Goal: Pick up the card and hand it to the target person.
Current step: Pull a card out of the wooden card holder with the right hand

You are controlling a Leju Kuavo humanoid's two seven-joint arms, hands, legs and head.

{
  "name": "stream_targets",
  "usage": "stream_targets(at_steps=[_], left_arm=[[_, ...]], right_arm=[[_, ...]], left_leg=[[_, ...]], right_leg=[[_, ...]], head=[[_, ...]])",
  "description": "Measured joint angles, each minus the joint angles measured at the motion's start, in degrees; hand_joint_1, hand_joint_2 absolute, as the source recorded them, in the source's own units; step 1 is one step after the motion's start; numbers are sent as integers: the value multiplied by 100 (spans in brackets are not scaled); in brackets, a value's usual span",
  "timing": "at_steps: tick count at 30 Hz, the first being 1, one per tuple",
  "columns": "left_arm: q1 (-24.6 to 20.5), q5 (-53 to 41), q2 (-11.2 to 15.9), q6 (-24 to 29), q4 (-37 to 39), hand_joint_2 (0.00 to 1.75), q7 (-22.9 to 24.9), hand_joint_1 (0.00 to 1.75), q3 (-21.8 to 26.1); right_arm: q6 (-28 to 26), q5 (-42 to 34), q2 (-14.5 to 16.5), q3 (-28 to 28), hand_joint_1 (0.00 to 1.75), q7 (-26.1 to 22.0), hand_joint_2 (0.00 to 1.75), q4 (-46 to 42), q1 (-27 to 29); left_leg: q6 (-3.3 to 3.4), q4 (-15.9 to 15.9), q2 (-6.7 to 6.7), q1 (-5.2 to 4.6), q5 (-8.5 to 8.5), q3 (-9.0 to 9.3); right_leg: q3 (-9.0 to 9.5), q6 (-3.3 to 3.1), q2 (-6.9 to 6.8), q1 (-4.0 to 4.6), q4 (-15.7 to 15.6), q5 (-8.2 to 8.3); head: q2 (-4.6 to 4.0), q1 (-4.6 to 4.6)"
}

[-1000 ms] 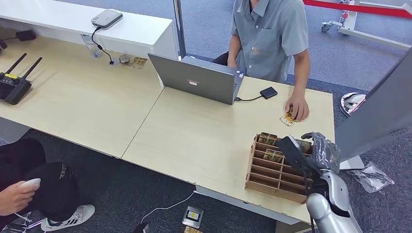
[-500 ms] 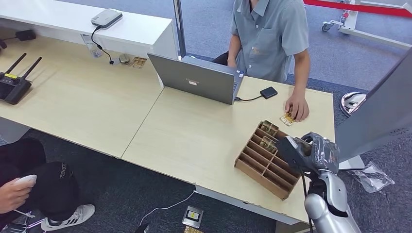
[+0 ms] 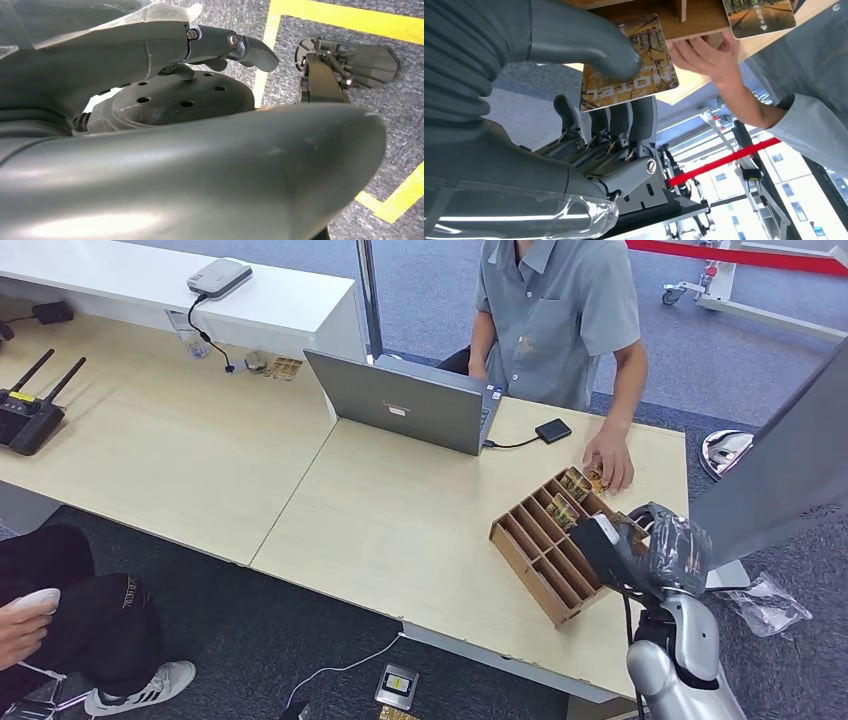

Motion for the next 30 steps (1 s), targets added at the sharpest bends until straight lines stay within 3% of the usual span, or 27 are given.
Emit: stream_targets(at_steps=[7,30], left_arm=[[1,-73,46,-174,0,0,-46,0,-1],[-3,-256,176,-540,0,0,-181,0,-15]], right_arm=[[-16,182,-102,-18,175,30,175,-479,233],[-3,595,-95,70,175,-432,175,-2112,374]], left_leg=[[0,0,0,0,0,0],[-1,-1,0,0,0,-3]], right_leg=[[-1,0,0,1,0,0],[0,0,0,1,1,-1]], head=[[0,0],[0,0]])
